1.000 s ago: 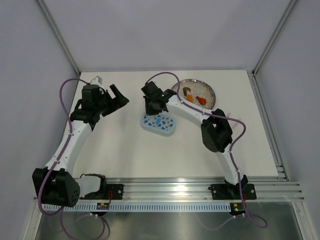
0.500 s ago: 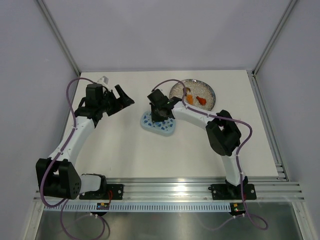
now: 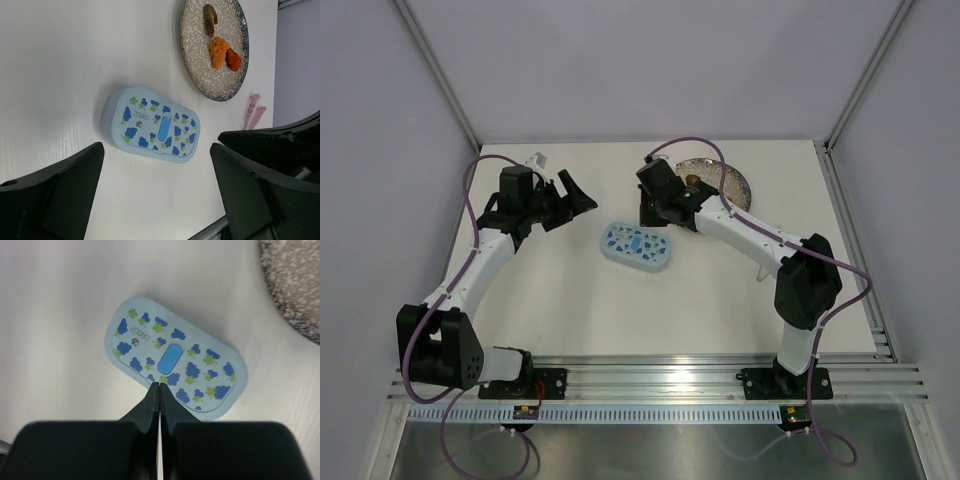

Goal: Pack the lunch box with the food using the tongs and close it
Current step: Close the box lid on the packing box.

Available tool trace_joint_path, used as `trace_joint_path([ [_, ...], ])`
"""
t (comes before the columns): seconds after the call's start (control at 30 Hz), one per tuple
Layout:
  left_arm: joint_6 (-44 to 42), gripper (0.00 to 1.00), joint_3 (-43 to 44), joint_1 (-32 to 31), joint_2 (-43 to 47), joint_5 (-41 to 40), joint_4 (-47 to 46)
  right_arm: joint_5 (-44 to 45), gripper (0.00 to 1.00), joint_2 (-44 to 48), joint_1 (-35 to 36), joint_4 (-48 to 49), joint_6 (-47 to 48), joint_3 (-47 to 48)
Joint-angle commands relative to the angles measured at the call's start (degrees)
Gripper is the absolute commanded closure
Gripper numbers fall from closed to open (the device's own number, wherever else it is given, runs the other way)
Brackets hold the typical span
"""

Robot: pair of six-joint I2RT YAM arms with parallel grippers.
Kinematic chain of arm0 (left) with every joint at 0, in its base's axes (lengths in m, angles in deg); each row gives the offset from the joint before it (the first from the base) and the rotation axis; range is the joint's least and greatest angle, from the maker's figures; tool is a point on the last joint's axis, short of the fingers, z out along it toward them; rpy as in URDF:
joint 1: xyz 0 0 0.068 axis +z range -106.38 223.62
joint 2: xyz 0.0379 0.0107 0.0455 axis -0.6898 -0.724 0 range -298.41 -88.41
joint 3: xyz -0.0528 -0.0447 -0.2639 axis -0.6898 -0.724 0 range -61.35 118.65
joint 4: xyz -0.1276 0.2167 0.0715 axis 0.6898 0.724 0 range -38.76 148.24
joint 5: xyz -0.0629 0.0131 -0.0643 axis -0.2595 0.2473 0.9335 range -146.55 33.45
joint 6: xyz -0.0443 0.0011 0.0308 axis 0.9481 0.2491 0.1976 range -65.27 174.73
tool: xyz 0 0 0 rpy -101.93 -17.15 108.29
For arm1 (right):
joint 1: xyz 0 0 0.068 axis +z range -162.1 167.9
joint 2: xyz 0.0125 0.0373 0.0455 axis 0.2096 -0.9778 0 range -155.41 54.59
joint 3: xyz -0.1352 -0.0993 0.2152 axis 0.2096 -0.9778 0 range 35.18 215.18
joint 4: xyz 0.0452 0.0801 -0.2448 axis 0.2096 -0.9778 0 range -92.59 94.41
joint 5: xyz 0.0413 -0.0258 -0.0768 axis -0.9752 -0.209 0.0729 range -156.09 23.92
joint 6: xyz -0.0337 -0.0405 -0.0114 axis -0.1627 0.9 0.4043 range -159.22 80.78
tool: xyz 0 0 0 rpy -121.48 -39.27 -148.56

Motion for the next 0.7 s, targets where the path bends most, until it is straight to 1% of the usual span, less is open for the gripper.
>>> trace_joint_path([
  [0.0,0.29,0.09,1.25,-0.36,-0.37,2.52,-3.15,1.76,1.0,1.19,-3.2,0.24,0.27,-3.49],
  [0.13,0.29,0.09,1.25,-0.54,-0.72,2.87,-3.14,-0.35,1.0,-2.41,-4.08,2.09,-0.79,-7.53],
  [0.2,0.2,0.09,1.33,-0.62,-0.72,2.96,-2.79,-1.49,1.0,-4.87,-4.0,2.79,-1.32,-8.24],
  [0.3,-0.24,0.09,1.69,-0.54,-0.55,2.87,-2.09,-2.38,1.0,-6.03,-4.0,2.88,-2.02,-9.29],
  [0.47,-0.68,0.09,2.21,-0.54,-0.55,2.78,-1.48,-1.59,1.0,-0.94,-3.82,1.92,-1.58,-9.47],
  [0.57,-0.68,0.09,2.21,-0.63,-0.63,2.87,-1.47,-0.62,1.0,3.8,-3.47,0.6,-0.97,-8.95],
  [0.67,-0.68,0.09,2.39,-0.8,-0.81,2.96,-1.47,-0.79,1.0,5.57,-3.03,0.25,-0.97,-10.17],
])
